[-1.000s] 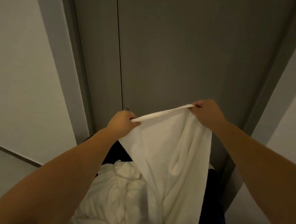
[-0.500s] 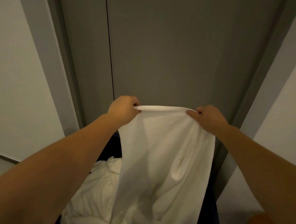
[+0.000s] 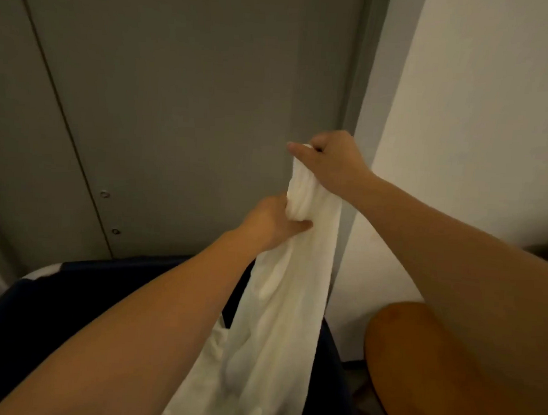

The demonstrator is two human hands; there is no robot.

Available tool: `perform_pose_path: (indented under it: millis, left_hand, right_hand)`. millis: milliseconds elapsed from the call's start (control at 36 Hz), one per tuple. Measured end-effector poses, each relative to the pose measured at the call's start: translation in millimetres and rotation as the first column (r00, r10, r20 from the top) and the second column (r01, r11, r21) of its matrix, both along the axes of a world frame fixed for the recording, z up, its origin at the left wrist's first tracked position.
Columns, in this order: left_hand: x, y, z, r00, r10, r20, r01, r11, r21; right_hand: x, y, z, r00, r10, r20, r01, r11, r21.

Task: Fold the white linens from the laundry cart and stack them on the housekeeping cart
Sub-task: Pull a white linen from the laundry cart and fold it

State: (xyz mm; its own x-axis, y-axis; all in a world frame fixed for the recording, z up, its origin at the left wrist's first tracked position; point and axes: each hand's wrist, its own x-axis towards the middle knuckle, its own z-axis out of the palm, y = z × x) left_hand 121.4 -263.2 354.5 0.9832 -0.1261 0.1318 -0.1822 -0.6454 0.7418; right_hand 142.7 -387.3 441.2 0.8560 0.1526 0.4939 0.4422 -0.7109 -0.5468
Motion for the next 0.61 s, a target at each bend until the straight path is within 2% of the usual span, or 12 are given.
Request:
perform_pose_path:
  millis: [56,111,222,306,361,500,611]
  left_hand:
    - [5.5,-12.8,0.7,0.998,0.020,0.059,-0.020,1.000,-0.006]
    - [7.1,-35.5,8.7,0.992,0.003,0.126,0.006,0.997,-0.075]
    - [13.4,-53.7,31.6,0.960,0.003,0.280,0.040,0.988,-0.150]
    - [22.4,-76.4,49.3,0.947,0.028,0.320,0.050,0.971,-0.235]
    - [23.4,-110.9,67.9,0.929,0.056,0.365,0.036,0.971,-0.238]
    - [20.4,-205.9,112.2,0.851,0.015,0.525,0.050,0.993,-0.109]
    - [20.9,-282.7,144.1,0.822,0.003,0.570,0.023,0.999,-0.038]
  right_hand:
    - [-6.5,-21.3,2.4,0.999,-0.024,-0.025,0.024,1.000,0.001]
    - [-10.5,-60.5,0.4,0.996,-0.057,-0.064,0.056,0.998,-0.007]
    - [-16.0,-97.5,-10.9,0.975,-0.020,-0.222,0.020,1.000,0.001]
    - [-16.4,-119.9,-12.2,0.956,-0.046,-0.290,0.034,0.998,-0.046]
    - [-15.5,-153.8,-8.4,0.956,-0.051,-0.288,0.066,0.997,0.042]
    - [-16.8,-238.6,7.8,0.978,-0.085,-0.190,0.124,0.971,0.204]
    - [-20.0,-319.6,33.4,0.988,-0.067,-0.139,0.108,0.944,0.312]
